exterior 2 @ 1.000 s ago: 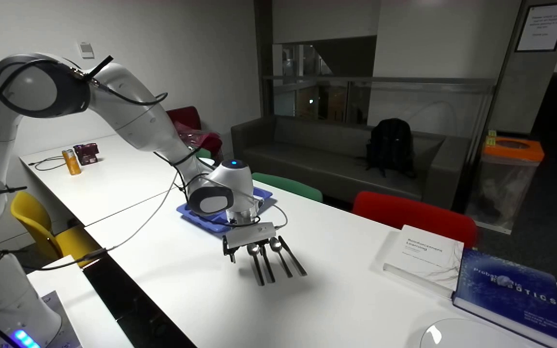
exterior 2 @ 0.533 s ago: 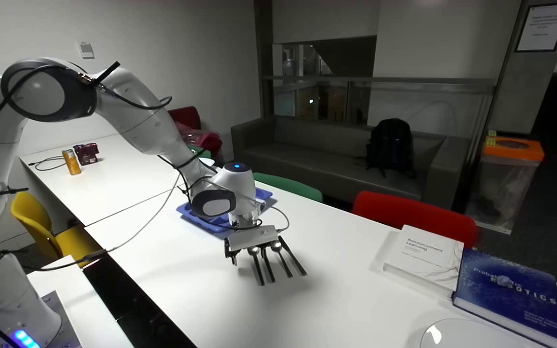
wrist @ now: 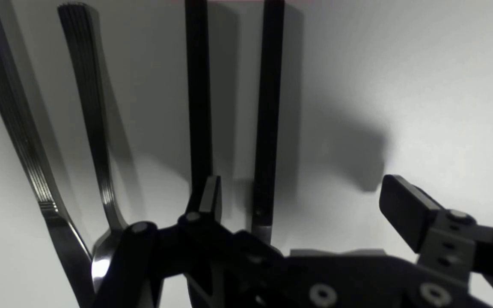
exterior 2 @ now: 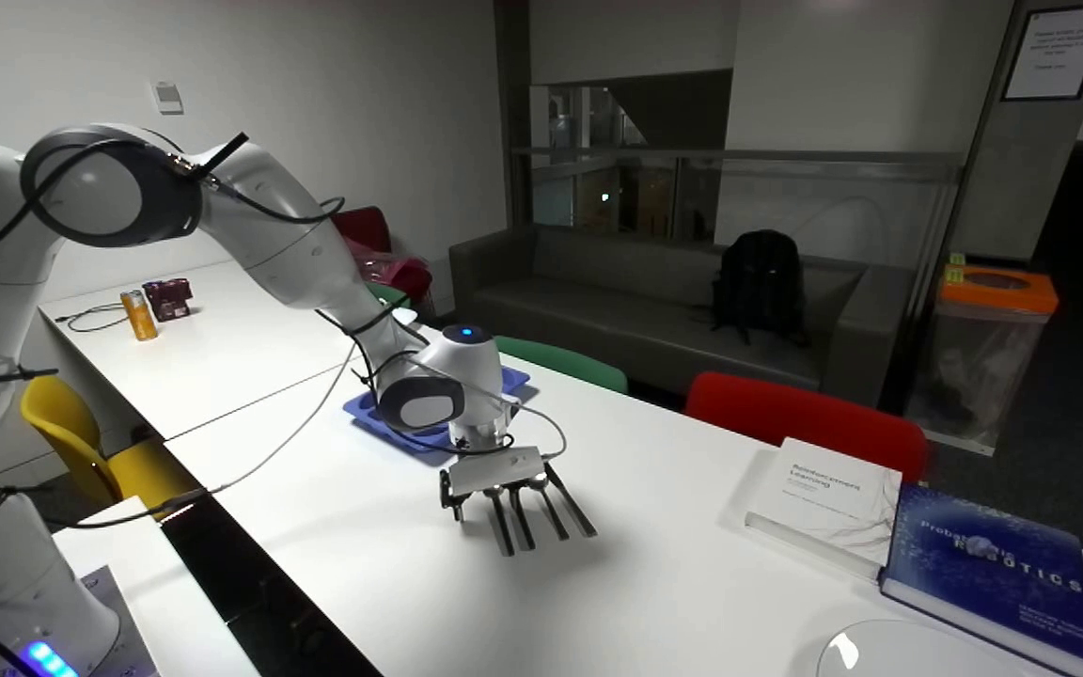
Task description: Pick up the silver cutlery from the counter and place it on the blue tray
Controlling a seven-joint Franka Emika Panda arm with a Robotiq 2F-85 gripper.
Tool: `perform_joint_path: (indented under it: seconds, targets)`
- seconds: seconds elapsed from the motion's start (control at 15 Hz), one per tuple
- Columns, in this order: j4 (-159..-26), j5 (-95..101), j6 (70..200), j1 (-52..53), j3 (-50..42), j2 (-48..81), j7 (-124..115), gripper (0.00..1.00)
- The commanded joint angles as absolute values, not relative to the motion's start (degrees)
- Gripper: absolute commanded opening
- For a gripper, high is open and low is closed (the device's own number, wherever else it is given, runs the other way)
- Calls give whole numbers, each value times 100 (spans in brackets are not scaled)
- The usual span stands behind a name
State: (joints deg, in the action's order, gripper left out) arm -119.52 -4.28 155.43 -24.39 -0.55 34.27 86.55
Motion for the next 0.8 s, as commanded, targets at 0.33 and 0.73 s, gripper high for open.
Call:
perform_joint_path:
  seconds: [0.33,0.73]
  targets:
    - [-11703,-439,15351,-2688,96,3527,8785,56]
    - [-11627,-430,15303,-2673,77,3531,8763,9]
